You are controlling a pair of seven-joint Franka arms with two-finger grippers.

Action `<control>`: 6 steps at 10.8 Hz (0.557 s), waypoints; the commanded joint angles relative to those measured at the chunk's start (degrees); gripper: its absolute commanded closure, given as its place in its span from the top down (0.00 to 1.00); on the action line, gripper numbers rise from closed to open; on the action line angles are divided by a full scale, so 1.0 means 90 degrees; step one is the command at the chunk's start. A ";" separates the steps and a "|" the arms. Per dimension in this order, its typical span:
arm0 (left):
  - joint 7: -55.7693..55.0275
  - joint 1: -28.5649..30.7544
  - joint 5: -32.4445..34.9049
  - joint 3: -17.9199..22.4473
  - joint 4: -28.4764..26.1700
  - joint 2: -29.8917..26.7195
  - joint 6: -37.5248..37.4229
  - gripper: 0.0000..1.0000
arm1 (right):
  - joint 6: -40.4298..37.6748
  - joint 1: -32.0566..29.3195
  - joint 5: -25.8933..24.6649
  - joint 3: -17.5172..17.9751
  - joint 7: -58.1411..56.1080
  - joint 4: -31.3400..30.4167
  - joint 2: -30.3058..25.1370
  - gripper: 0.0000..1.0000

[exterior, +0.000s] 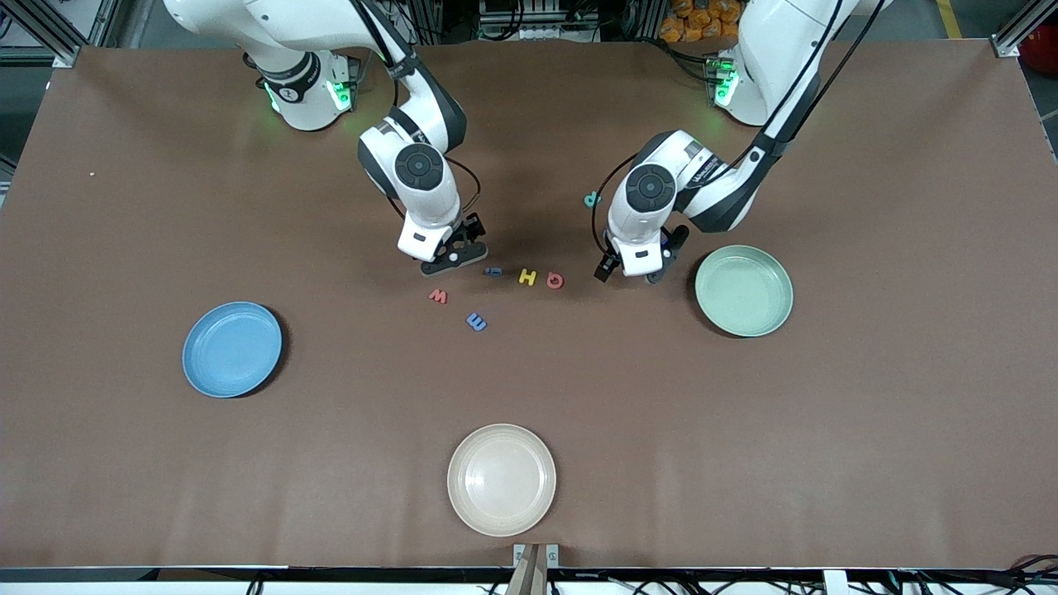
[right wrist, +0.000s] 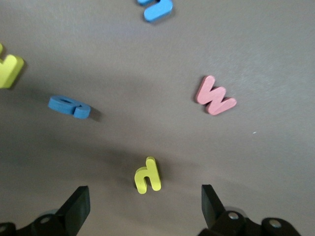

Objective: Sort upper and lower case letters into plates
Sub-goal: 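Grasp the yellow letter with the right gripper while the left gripper lowers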

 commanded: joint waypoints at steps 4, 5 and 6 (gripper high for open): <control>-0.0446 0.0305 -0.0130 -0.0409 -0.0712 -0.0220 0.0695 1.00 | 0.0681 0.0047 -0.0006 -0.0057 0.0062 -0.0219 0.0257 1.00; -0.0457 0.0305 -0.0130 -0.0419 -0.0732 -0.0230 0.0704 1.00 | 0.0798 0.0057 -0.0007 -0.0057 0.0062 -0.0219 0.0344 1.00; -0.0466 0.0314 -0.0130 -0.0487 -0.0732 -0.0230 0.0704 1.00 | 0.0886 0.0057 -0.0016 -0.0057 0.0062 -0.0228 0.0384 1.00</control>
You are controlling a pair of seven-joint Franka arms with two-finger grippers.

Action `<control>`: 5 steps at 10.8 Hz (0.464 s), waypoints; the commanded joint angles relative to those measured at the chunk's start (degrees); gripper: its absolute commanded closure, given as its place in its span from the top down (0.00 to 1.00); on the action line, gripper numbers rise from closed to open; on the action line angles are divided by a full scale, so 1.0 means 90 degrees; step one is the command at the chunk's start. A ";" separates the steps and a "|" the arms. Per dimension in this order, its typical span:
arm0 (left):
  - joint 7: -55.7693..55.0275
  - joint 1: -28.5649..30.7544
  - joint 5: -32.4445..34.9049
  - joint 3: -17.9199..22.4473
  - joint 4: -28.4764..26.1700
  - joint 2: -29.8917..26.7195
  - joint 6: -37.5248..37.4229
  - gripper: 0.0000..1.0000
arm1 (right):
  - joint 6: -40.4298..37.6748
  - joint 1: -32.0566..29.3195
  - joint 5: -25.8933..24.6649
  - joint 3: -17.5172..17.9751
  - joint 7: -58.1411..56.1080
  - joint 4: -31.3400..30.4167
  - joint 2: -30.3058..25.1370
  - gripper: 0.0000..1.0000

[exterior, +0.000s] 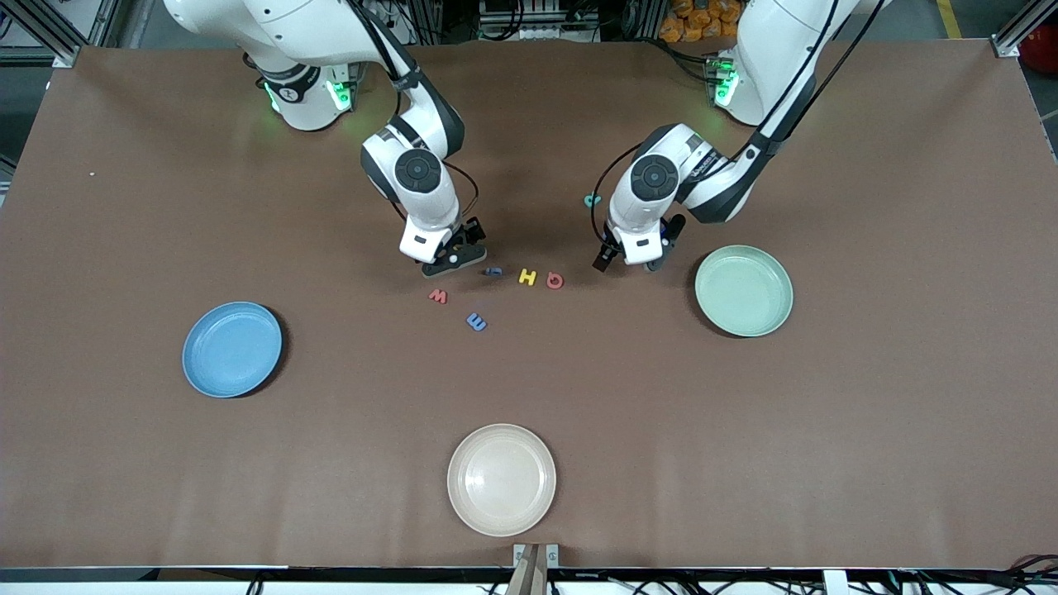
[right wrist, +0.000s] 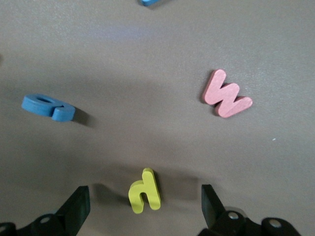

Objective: Sort upper and lower case letters into plates
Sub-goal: 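Grasp the yellow letter with the right gripper while the left gripper lowers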

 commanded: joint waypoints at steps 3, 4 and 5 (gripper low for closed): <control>-0.0241 0.0096 -0.0096 -0.0198 -0.0439 -0.0270 0.0186 1.00 | 0.0204 0.0044 -0.0006 -0.0038 0.0062 -0.0058 0.0038 1.00; -0.0241 0.0106 -0.0086 -0.0188 -0.0672 -0.0367 0.0419 1.00 | 0.0204 0.0044 -0.0016 -0.0038 0.0062 -0.0058 0.0019 1.00; -0.0232 0.0116 -0.0028 -0.0188 -0.0887 -0.0445 0.0673 1.00 | 0.0194 0.0044 -0.0016 -0.0038 0.0062 -0.0058 0.0009 1.00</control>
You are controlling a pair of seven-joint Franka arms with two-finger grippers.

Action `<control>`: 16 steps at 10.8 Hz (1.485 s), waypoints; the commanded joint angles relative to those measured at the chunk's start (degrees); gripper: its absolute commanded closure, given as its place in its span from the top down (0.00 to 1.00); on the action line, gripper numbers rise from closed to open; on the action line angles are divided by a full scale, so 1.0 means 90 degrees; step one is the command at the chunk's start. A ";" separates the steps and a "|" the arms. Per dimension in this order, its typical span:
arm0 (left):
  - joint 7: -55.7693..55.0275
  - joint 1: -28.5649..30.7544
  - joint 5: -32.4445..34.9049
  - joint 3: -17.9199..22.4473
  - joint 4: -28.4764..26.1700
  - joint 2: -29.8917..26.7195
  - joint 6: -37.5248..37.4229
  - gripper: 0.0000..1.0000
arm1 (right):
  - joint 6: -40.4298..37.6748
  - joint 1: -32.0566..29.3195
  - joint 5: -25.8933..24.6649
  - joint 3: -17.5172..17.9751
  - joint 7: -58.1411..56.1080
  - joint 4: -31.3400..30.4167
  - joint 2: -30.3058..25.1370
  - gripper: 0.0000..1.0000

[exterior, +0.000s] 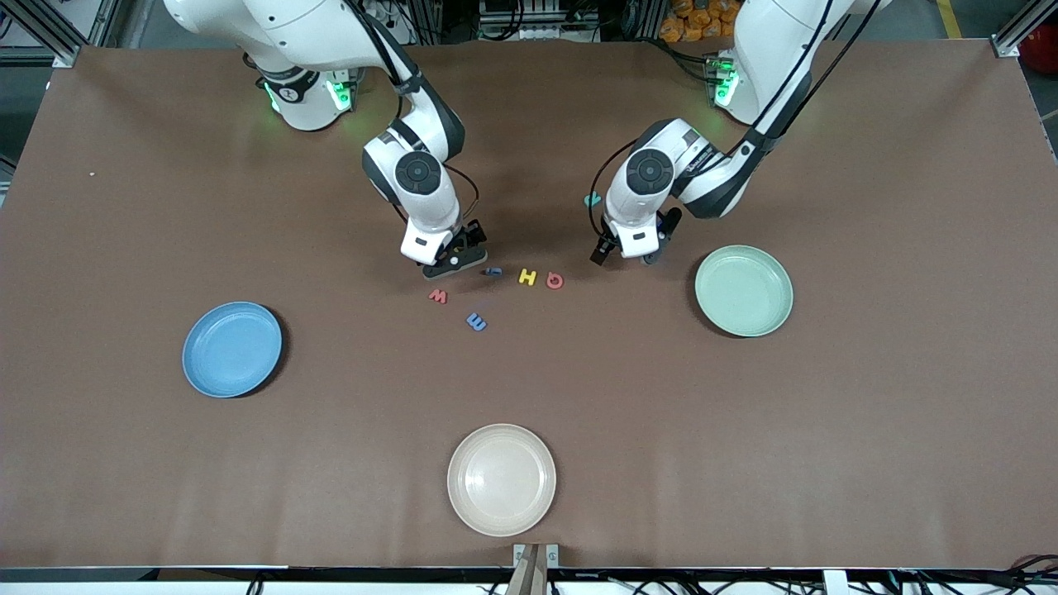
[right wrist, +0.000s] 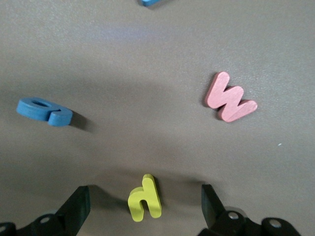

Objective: Sort upper and lower case letters into plates
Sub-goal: 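Grasp the yellow letter with the right gripper while the left gripper lowers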

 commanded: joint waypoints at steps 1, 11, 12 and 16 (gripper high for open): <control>-0.0079 0.0140 -0.0028 -0.0080 -0.0571 -0.0368 0.0455 1.00 | 0.0059 0.0044 -0.0016 -0.0035 0.0062 -0.0059 -0.0073 1.00; -0.0108 0.0053 0.0002 -0.0080 -0.0551 -0.0114 0.0641 1.00 | -0.0732 0.0025 -0.0016 -0.0035 0.0062 -0.0069 -0.0482 0.04; -0.0108 0.0053 0.0011 -0.0080 -0.0551 -0.0085 0.0661 1.00 | -0.0732 -0.0004 -0.0025 -0.0035 0.0052 -0.0060 -0.0512 0.00; -0.0098 0.0043 0.0011 -0.0080 -0.0561 0.0013 0.0778 0.91 | -0.0946 -0.0394 -0.0045 -0.0074 -0.0016 0.0096 -0.0775 0.00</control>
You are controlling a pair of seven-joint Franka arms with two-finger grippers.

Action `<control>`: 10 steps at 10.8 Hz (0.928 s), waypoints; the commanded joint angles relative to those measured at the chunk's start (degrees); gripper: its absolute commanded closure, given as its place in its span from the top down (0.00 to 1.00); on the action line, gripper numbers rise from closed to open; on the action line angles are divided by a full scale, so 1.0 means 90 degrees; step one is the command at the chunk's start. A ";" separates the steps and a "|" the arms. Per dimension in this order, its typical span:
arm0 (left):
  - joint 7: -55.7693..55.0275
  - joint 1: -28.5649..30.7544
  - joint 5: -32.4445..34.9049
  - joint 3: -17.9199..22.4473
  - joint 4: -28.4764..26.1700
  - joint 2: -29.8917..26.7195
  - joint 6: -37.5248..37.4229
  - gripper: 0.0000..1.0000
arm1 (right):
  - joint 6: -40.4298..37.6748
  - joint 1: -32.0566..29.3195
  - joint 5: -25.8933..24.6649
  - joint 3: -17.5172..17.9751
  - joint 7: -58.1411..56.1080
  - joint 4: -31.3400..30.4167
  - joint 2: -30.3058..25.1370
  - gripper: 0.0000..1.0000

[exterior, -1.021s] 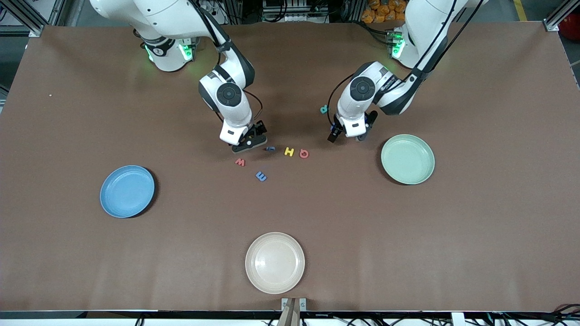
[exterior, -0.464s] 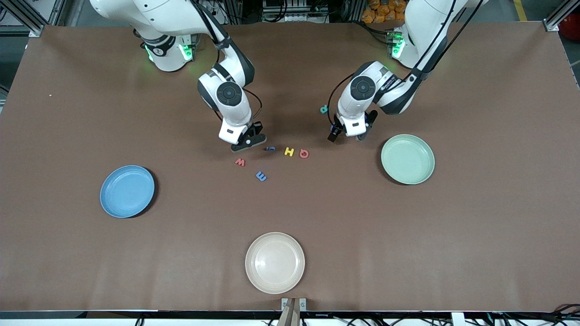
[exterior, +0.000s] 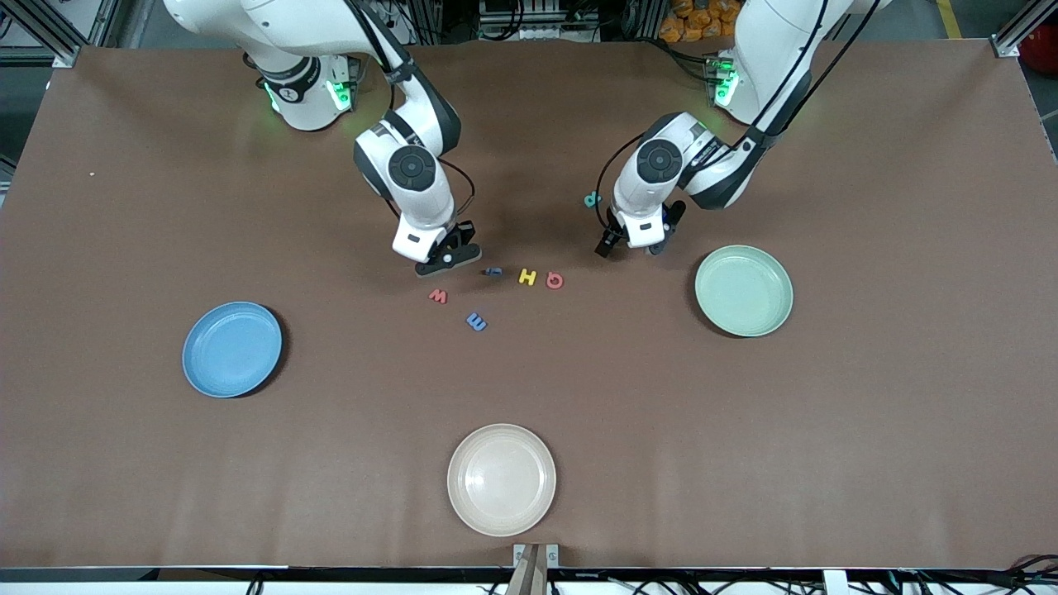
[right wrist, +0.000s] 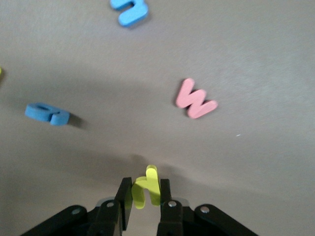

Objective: Sort upper and lower case letters into plates
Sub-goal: 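Carry the yellow letter to the blue plate while the left gripper carries M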

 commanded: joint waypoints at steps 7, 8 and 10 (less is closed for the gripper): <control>-0.0088 -0.0006 0.0050 -0.0030 -0.0062 0.0004 0.0131 0.42 | -0.1116 -0.2238 -0.1173 -0.0094 -0.0628 0.0760 -0.0234 0.00; -0.0079 0.0004 0.0060 -0.0030 -0.0062 0.0004 0.0131 0.35 | -0.1263 -0.2530 -0.1212 -0.0104 -0.0756 0.0769 -0.0253 0.00; -0.0079 0.0014 0.0050 -0.0030 -0.0052 -0.0005 0.0122 0.23 | -0.1371 -0.2990 -0.1814 -0.0114 -0.0757 0.1002 -0.0234 0.00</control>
